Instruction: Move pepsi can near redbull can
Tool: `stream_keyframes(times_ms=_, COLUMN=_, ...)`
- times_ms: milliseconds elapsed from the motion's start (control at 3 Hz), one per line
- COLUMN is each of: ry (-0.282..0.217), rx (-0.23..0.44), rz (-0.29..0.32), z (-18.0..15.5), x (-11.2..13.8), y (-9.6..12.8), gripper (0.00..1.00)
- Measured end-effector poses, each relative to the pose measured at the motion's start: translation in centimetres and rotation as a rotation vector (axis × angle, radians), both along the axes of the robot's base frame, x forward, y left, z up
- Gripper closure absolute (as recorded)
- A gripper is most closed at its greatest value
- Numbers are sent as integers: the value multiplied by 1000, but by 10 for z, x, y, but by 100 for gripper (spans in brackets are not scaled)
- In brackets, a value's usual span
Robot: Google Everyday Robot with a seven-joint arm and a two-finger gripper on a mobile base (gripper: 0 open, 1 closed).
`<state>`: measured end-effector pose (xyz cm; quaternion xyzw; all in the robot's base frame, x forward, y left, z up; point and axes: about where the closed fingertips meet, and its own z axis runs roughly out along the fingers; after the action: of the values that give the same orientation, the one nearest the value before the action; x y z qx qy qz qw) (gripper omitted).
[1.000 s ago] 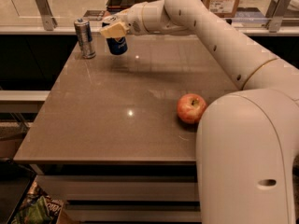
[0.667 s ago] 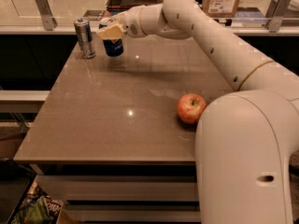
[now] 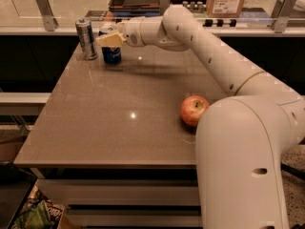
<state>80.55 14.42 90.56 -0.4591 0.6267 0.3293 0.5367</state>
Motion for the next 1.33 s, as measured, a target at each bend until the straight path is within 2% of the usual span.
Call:
stream_keyframes(times_ms=333, ry=2, rx=4, rz=-6, z=-4, x=2, y=-1, gripper=100)
stream_keyframes(times_ms=667, ry=4, rx=4, rz=-2, z=-5, x=2, y=3, gripper=82)
stream_keyframes(times_ms=1333, ry=7, rx=5, rz=7, z=-7, x=0, y=10, gripper=35)
